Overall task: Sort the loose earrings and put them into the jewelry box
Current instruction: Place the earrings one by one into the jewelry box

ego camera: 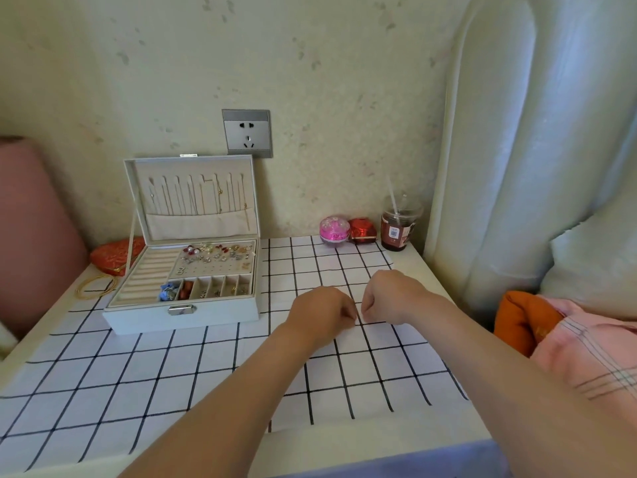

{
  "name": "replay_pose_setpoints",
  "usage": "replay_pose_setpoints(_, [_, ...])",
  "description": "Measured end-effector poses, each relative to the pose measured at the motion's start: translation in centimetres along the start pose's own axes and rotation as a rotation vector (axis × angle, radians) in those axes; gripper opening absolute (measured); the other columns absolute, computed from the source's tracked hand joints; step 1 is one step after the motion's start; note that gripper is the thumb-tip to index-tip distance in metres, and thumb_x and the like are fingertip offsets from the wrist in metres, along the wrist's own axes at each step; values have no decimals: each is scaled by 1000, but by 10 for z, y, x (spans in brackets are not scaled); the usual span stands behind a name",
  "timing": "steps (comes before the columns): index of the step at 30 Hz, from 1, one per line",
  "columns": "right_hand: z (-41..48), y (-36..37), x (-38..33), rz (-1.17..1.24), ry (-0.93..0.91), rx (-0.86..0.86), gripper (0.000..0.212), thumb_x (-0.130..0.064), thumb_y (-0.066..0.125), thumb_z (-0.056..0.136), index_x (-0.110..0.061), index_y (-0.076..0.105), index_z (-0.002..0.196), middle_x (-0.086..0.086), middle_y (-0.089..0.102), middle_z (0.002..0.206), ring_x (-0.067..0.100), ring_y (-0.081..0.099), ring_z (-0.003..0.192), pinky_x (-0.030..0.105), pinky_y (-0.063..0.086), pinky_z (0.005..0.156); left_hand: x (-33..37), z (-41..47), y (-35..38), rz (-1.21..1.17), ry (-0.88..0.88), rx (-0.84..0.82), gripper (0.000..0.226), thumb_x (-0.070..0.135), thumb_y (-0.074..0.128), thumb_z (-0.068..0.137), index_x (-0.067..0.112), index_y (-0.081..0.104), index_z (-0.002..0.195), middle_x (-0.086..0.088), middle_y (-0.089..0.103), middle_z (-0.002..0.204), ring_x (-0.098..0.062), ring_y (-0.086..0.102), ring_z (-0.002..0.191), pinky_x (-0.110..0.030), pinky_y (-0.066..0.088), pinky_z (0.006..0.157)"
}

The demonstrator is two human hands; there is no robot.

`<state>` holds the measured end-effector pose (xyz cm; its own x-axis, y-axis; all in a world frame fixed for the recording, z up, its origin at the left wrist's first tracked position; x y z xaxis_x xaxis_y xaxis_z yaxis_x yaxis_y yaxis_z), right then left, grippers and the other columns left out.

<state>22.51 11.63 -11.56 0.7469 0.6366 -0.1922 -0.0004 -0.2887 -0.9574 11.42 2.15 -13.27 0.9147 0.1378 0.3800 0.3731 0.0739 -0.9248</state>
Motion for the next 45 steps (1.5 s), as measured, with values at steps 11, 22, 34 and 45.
replay_pose_setpoints(11, [6,-1,-34,282,-146,36,18,-16,70,88,-21,80,102,-9,73,104,9,64,100,25,50,89,-34,-9,-16,18,-58,-31,19,40,68,88,23,67,98,5,67,95,-16,61,90,-32,51,79])
replay_pose_setpoints(22, [14,-27,-97,952,-97,158,8,-15,81,79,-15,79,87,-11,70,69,4,50,44,17,39,46,-82,-43,-84,-387,-119,370,6,22,73,87,23,70,91,14,64,79,15,53,66,-6,39,60])
replay_pose_setpoints(34, [59,-43,-170,1081,-150,63,12,-24,80,83,-19,77,94,2,77,85,10,45,50,21,30,43,-143,-53,-131,-549,-159,564,5,30,74,86,26,74,83,9,70,75,3,55,63,-21,46,67])
replay_pose_setpoints(45, [101,-22,-197,400,-370,260,12,-24,78,84,-31,75,75,-21,66,76,-5,60,76,20,47,69,-202,-66,-139,-555,-320,554,9,30,74,86,22,70,87,6,72,79,-7,60,66,-29,52,71])
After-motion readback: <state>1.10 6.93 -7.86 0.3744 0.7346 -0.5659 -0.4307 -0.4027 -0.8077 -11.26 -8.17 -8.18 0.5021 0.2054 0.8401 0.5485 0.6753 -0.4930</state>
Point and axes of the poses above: each hand's wrist, its own z-axis towards the middle knuckle, its own y-axis out of the palm, x = y × z, the point moved 3 cm from there along z, towards the middle knuckle
